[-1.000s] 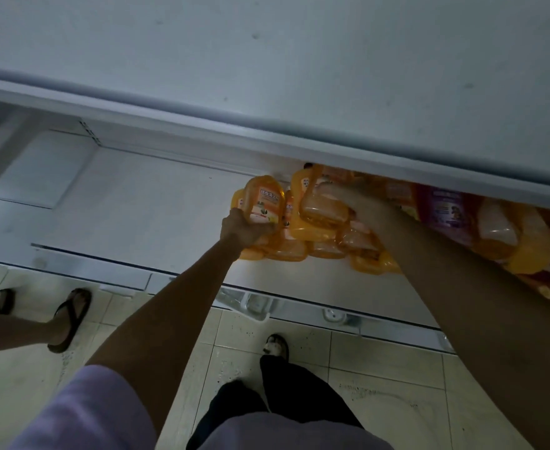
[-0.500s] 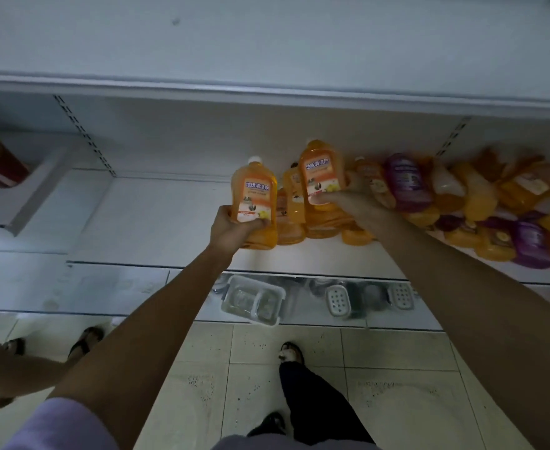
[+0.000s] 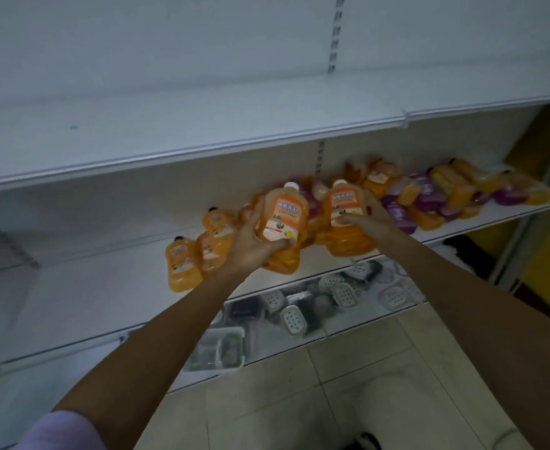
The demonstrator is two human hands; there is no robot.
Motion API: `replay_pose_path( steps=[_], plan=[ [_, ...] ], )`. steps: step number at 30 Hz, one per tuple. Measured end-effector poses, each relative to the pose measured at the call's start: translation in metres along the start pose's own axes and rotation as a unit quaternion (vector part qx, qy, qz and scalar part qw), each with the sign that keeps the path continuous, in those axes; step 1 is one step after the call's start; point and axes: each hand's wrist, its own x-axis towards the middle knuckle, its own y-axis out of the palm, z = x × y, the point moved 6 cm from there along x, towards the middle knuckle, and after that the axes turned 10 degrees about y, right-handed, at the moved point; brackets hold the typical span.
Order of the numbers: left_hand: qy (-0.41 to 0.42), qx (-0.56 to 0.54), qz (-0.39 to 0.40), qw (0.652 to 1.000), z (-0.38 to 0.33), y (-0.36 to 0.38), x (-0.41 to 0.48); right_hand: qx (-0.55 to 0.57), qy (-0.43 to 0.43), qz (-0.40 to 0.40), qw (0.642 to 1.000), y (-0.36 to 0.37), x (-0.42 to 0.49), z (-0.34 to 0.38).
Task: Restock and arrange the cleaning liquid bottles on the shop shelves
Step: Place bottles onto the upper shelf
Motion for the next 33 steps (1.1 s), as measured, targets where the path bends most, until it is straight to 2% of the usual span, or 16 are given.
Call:
replay_pose_path(
  steps=[5,9,17,24,28,33],
  plan=[
    [0.050,-0.014,0.081,0.995,-0.051,0.098,0.028,0.038,-0.025,-0.085,0.995,-0.115,-0.006,-0.004],
    [0.100,-0.024,0.121,0.987,-0.101,0.183,0.057,0.012,-0.043,-0.160,0.986,-0.222,-0.014,-0.001],
    [0.160,-0.067,0.179,0.968,-0.204,0.357,0.118,0.013,-0.054,-0.245,0.968,-0.433,-0.016,0.021],
    [0.176,-0.130,0.176,0.960,-0.279,0.465,0.177,-0.029,-0.081,-0.299,0.950,-0.550,0.000,0.048],
    [0.223,-0.055,0.135,0.964,-0.312,0.489,0.235,-0.037,-0.097,-0.326,0.940,-0.598,0.039,0.069],
    [0.279,-0.004,0.121,0.953,-0.349,0.519,0.320,-0.042,-0.127,-0.340,0.931,-0.662,0.108,0.109]
  ],
)
